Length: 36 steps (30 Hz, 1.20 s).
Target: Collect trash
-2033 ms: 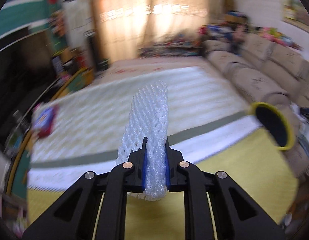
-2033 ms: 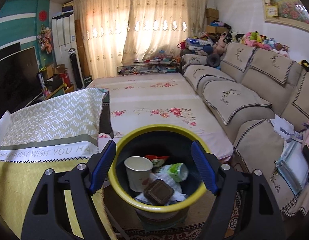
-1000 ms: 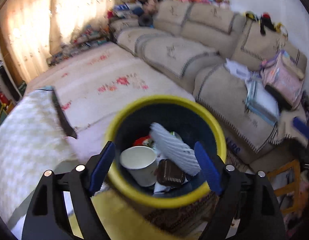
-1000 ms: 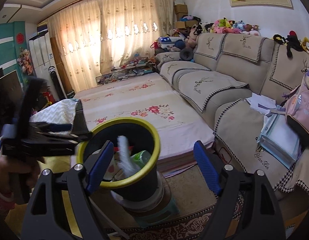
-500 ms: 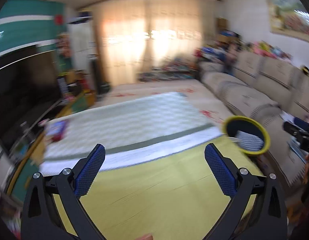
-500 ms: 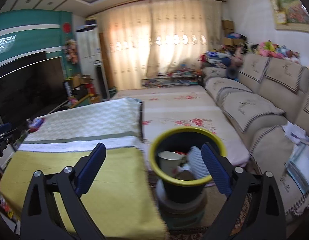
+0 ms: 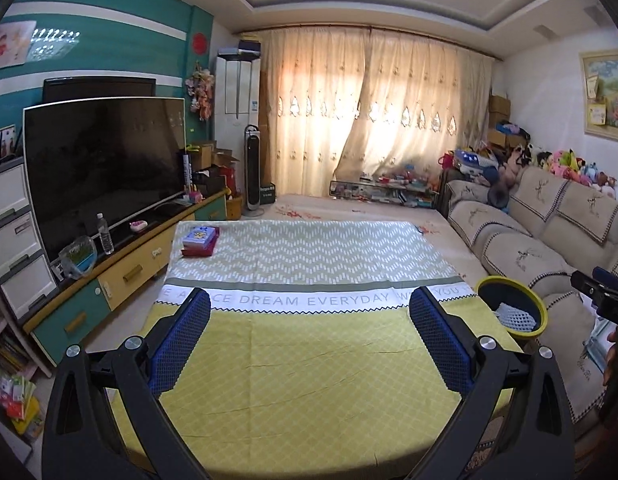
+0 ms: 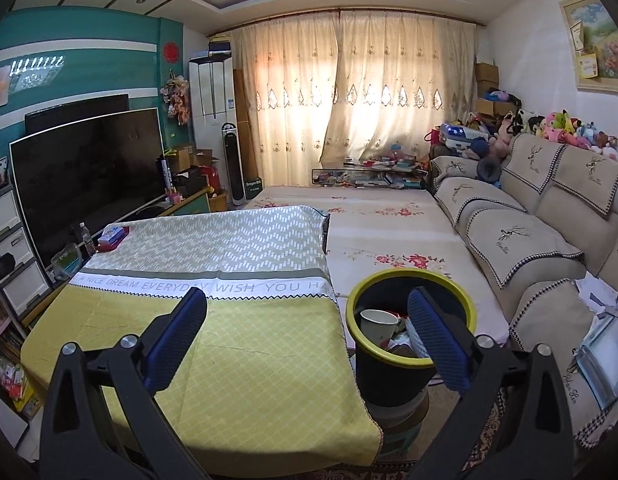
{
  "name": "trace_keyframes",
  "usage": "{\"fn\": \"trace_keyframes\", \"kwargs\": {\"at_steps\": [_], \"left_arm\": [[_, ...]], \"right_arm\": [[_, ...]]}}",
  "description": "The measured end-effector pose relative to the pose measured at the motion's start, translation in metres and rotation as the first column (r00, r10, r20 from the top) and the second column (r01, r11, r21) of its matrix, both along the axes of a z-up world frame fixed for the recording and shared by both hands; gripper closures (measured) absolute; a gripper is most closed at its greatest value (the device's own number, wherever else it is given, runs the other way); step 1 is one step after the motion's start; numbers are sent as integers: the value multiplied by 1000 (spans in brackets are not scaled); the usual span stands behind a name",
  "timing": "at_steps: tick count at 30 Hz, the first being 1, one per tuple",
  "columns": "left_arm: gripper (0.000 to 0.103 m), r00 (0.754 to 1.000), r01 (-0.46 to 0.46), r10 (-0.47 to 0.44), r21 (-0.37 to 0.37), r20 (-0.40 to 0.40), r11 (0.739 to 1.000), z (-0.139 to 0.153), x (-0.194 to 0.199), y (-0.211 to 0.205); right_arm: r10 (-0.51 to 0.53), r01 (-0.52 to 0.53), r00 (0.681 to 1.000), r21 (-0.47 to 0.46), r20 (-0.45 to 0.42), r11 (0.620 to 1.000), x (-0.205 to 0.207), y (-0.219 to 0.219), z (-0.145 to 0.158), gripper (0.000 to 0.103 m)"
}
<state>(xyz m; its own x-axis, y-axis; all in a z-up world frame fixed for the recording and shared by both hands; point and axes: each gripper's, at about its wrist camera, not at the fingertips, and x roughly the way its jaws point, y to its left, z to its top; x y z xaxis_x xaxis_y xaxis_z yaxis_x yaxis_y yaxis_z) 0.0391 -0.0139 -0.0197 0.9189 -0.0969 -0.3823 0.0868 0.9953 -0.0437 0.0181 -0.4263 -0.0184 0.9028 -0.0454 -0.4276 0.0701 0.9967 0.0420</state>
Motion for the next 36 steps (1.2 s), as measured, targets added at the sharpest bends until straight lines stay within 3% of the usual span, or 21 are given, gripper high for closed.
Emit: {"fn": "trace_keyframes", "kwargs": {"at_steps": [36], "left_arm": [[5,999,-15,15,4,-38,1000,-8,4,1]], "right_arm": [[-17,17,1000,1,-10,1000,-1,-3,-6,7]]}}
